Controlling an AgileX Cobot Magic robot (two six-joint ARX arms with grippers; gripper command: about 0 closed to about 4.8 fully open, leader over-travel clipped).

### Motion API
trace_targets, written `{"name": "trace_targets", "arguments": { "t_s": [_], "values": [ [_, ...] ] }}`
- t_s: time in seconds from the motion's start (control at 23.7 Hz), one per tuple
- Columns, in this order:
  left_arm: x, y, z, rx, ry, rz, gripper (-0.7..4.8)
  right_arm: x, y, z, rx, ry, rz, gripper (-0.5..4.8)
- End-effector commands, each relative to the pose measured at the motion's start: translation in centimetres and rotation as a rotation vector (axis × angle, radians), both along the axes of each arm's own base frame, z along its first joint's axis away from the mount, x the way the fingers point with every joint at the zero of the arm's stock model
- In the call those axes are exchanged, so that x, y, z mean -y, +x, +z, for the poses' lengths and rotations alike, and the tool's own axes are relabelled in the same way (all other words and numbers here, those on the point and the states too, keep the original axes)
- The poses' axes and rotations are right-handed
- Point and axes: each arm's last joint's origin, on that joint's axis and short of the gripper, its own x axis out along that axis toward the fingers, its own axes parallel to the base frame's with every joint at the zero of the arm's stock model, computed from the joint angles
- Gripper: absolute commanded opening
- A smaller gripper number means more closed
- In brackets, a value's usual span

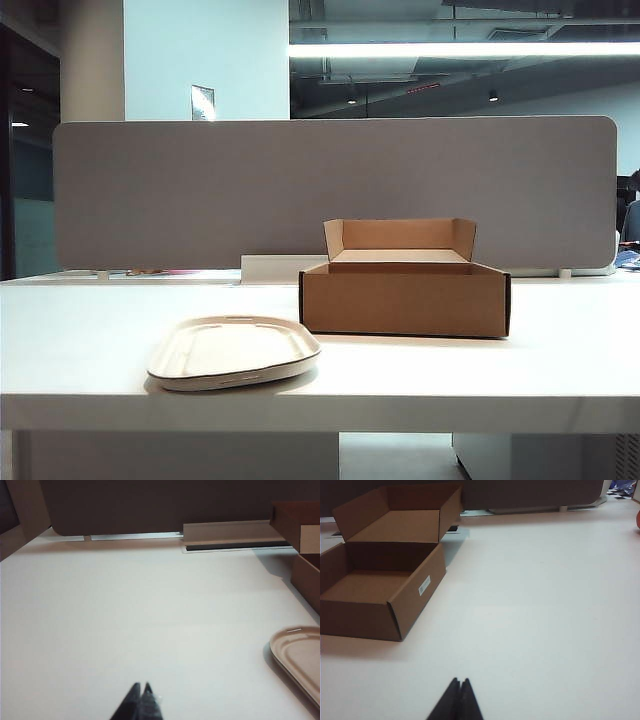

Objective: Pick up the lid and place it into the paper box.

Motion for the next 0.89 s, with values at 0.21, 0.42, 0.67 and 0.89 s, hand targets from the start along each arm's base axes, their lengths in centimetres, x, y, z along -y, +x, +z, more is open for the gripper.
{"name": "trace_targets", "arguments": {
  "t_s": [0.21, 0.42, 0.67, 0.89],
  "values": [
    [-0.03, 0.00, 0.21, 0.014, -0.004, 0.004, -0.05, 0.00, 0.04, 0.01, 0.014, 0.002, -0.001, -0.04],
    [-0.03, 0.00, 0.21, 0.014, -0.004, 0.004, -0.05, 0.00, 0.04, 0.01, 0.014, 0.002, -0.001, -0.04],
    [-0.03, 0.00, 0.22, 0.014, -0.004, 0.004, -0.05, -0.01, 0.05, 0.10, 0.023, 0.003, 0.000, -0.04],
    [0.11, -0.02, 0.22, 0.014, -0.008, -0.048, -0.05, -0.22, 0.05, 0.32, 0.044, 0.016, 0.071, -0.04]
  ]
}}
